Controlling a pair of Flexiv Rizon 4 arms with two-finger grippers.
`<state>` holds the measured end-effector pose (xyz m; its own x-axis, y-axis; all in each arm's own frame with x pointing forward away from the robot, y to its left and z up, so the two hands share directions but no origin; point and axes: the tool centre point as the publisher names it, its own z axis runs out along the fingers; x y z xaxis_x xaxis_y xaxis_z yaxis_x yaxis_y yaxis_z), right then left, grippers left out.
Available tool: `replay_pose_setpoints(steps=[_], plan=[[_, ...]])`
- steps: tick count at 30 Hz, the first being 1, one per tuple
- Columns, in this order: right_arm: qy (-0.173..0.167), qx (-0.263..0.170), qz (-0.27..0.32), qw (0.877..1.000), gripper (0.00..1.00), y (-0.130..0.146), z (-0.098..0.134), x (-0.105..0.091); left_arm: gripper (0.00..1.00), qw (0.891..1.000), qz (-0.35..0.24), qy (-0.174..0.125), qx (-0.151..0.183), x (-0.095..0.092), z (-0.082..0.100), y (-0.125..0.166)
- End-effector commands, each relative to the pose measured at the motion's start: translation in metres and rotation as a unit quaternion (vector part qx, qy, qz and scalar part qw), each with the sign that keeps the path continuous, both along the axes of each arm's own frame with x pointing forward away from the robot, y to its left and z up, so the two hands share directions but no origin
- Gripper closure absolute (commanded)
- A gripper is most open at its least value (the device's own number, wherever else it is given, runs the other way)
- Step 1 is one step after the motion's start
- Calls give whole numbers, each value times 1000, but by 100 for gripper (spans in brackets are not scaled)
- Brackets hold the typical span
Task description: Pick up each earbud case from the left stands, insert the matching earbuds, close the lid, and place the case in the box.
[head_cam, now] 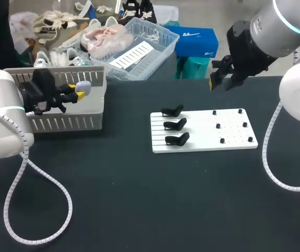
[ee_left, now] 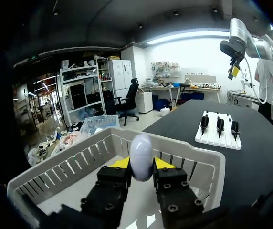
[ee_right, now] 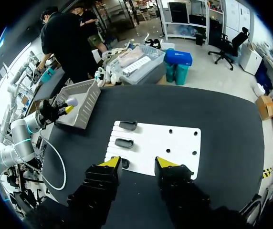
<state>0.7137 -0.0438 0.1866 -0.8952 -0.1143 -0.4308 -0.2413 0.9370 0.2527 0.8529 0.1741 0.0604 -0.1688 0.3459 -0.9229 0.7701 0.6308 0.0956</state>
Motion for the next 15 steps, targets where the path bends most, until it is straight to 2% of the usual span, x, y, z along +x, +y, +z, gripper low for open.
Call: replay_pose_setpoints(steps=[1, 2, 3, 4, 5, 8, 9, 15], plan=[[1, 1, 2, 1000, 57, 1, 0, 0, 82, 1000, -4, 7, -1, 2, 0, -1], [1, 1, 2, 1000, 57, 1, 0, 0, 62, 1000, -3, 8, -1, 1, 0, -2], [1, 1, 3, 1000, 56, 1, 0, 0, 47, 1000, -3, 8, -2, 0, 0, -2], [0, 0, 3, 1000, 56, 1, 0, 0, 18, 1000, -3, 7, -4, -1, 2, -2], [0, 0, 3, 1000, 56, 1, 0, -1, 0, 1000, -4, 5, -7, -2, 3, -3], [-4, 0, 4, 1000, 56, 0, 2, -1, 0, 1000, -11, 6, -12, -5, 9, -4], [-6, 0, 4, 1000, 56, 0, 2, -1, 0, 1000, -4, 7, -4, -6, 12, -5], [-23, 2, 10, 1000, 56, -3, 5, -4, 0, 1000, -28, -8, -10, -14, 26, -15]])
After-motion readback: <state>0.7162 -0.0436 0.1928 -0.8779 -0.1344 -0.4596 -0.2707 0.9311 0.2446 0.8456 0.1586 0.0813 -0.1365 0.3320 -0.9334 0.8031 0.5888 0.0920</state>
